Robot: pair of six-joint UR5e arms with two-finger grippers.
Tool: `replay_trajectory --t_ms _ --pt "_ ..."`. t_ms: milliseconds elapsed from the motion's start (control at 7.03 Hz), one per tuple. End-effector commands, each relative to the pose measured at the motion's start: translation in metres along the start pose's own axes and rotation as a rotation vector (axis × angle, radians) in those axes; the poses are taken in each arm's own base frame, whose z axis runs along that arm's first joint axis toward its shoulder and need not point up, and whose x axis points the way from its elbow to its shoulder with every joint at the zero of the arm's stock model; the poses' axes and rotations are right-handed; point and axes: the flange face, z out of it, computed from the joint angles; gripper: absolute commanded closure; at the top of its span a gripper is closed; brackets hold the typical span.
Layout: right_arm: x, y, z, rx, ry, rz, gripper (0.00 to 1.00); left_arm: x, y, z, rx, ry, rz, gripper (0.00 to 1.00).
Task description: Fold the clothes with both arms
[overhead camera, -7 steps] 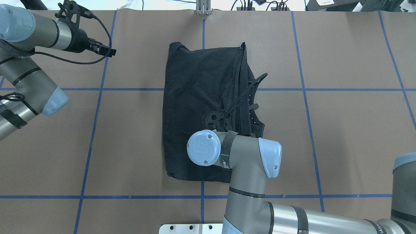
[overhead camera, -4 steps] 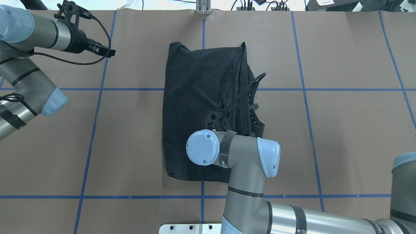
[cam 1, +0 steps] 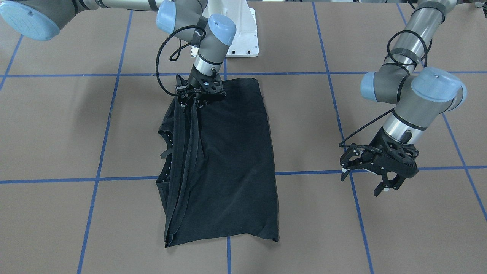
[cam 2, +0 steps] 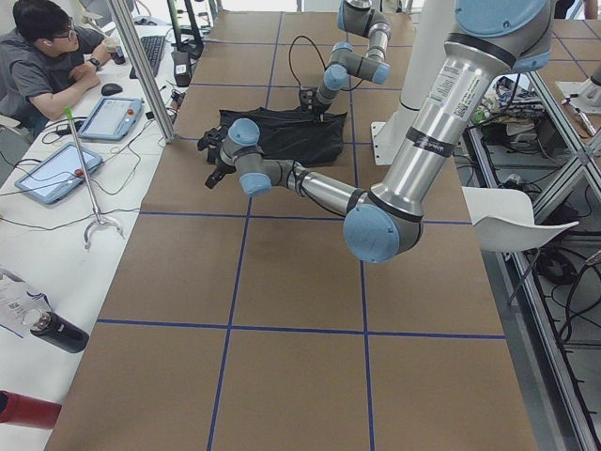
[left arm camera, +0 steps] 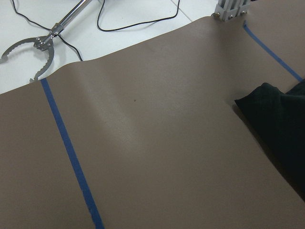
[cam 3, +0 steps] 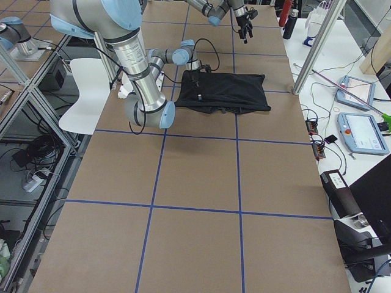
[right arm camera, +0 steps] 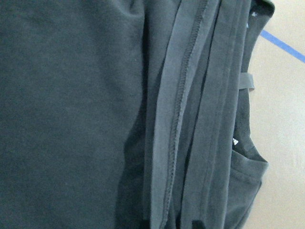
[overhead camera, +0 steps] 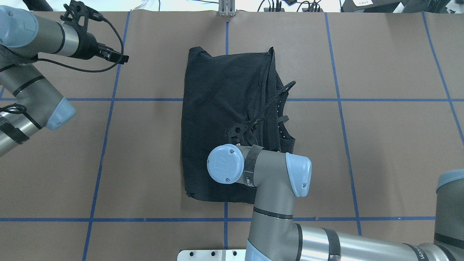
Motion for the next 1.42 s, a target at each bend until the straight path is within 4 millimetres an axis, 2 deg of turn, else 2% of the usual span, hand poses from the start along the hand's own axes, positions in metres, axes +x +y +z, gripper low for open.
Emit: replay_trajectory --t_ms 0,569,853,1138,1280 --pt "-0.0008 -0.0008 -0.003 0.001 -0.005 0.001 0.72 -0.0004 0.0006 0.0001 -0.001 -0.001 0.0 0.0" --pt "-0.0025 -0.0028 -0.0089 0.008 -0.014 0.002 0.72 0.0007 -0.0007 -0.0005 0.002 0.001 0.001 0.0" --pt "-0.003 -0.0031 -0.0099 0.007 -0.016 0.003 0.82 0.0015 -0.0002 0.0 0.001 0.002 0.001 0.0" --pt "-0.0032 -0.0032 -0.0102 0.008 -0.019 0.003 0.86 0.0024 0.0002 0.0005 0.0 0.003 0.002 0.0" --pt "-0.0032 -0.0034 -0.011 0.01 -0.021 0.003 0.97 0.0024 0.0002 0.0005 0.0 0.003 0.002 0.0"
